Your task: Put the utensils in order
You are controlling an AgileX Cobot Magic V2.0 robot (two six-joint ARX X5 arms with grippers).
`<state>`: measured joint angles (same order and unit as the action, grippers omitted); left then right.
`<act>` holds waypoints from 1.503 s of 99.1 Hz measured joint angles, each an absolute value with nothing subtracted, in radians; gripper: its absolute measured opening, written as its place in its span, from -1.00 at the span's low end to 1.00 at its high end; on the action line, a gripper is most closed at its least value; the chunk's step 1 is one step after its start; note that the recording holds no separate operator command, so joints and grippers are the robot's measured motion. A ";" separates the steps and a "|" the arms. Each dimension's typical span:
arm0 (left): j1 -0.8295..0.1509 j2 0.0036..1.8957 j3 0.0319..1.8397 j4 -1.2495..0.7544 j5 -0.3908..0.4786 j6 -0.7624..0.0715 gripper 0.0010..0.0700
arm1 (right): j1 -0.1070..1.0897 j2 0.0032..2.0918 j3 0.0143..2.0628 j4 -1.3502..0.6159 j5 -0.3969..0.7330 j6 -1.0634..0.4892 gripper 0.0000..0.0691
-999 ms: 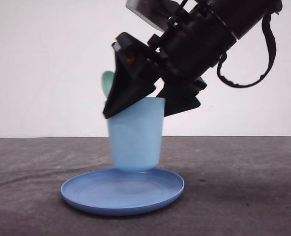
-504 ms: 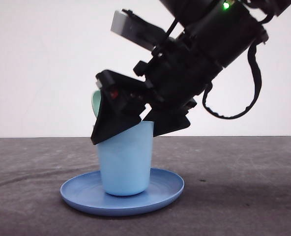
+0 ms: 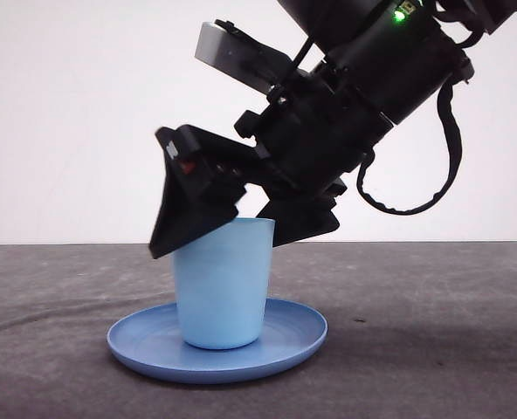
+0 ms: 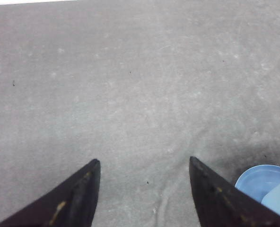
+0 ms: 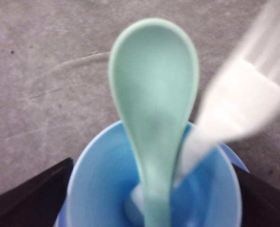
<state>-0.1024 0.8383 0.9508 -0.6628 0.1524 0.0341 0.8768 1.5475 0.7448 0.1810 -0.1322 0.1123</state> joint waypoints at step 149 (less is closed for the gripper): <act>-0.102 0.838 0.951 -0.663 0.152 0.034 0.01 | 0.200 0.809 0.799 -0.806 -0.100 0.113 0.83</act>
